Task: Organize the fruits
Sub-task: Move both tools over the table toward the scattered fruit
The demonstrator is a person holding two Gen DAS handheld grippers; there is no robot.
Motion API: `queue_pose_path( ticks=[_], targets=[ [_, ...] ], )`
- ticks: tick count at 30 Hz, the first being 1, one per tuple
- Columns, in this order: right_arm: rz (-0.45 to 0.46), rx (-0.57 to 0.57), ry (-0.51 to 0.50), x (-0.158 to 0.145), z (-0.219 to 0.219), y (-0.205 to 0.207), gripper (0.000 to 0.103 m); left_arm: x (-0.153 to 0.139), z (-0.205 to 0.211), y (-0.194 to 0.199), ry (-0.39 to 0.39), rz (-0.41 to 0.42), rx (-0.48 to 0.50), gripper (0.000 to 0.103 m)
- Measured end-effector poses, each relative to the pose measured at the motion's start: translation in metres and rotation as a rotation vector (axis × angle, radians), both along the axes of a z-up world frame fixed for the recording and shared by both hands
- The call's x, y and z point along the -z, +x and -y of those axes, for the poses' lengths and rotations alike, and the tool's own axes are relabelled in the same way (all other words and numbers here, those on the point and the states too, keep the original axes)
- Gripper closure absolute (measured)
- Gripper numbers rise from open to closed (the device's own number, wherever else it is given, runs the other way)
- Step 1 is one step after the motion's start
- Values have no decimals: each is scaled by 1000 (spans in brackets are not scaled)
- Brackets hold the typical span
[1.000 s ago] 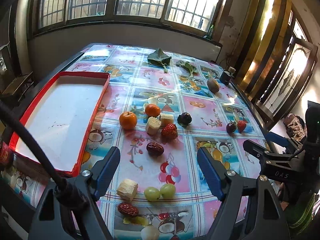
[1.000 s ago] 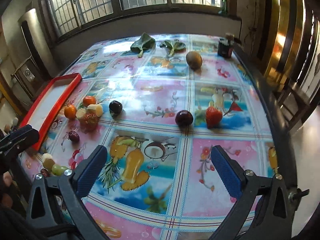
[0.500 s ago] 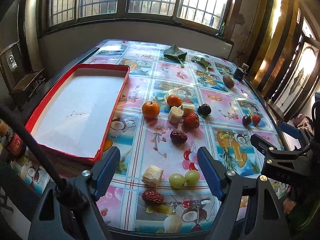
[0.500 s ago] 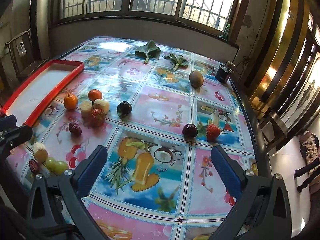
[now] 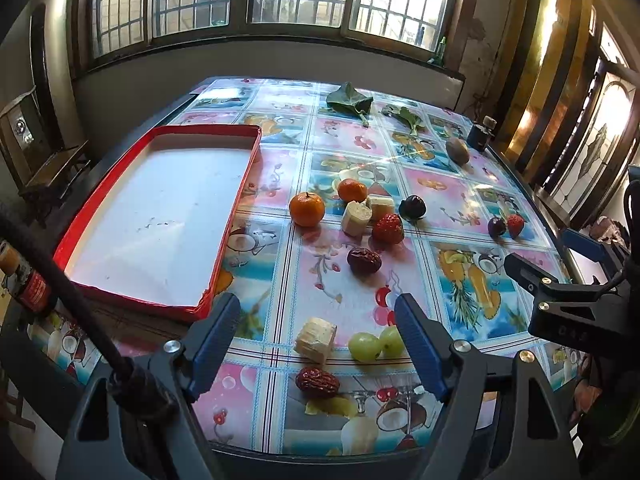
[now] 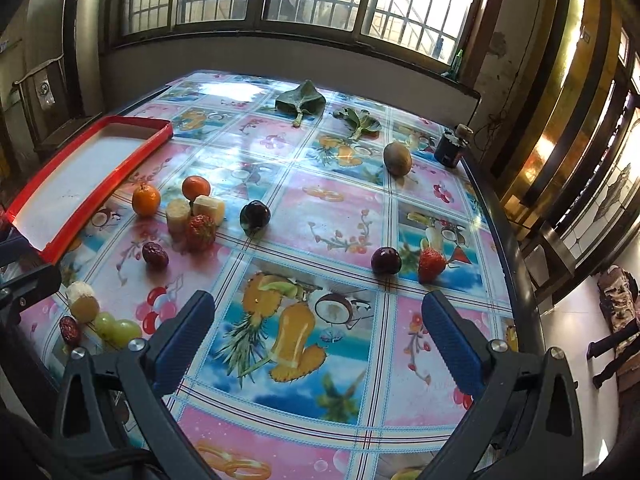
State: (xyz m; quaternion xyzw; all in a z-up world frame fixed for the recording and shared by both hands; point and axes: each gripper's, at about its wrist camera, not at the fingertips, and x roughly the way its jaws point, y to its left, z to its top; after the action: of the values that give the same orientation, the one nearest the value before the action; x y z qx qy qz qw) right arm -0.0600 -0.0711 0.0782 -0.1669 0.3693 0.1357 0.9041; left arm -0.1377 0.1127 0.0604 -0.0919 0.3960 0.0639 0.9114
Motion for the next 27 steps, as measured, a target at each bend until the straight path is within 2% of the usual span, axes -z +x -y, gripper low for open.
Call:
queue_pose_path(
  ticks=[10, 14, 22, 27],
  targets=[
    [-6, -13, -2, 2, -3, -2, 0, -1, -2, -4, 9, -3, 23, 24],
    [-28, -52, 18, 5, -7, -5, 0, -1, 0, -6, 20, -5, 35, 24],
    [-68, -85, 18, 18, -12, -9, 0, 1, -2, -5, 69, -30, -18, 24],
    [-67, -76, 20, 18, -10, -10, 0, 4, -5, -6, 66, -44, -34, 24]
  ],
)
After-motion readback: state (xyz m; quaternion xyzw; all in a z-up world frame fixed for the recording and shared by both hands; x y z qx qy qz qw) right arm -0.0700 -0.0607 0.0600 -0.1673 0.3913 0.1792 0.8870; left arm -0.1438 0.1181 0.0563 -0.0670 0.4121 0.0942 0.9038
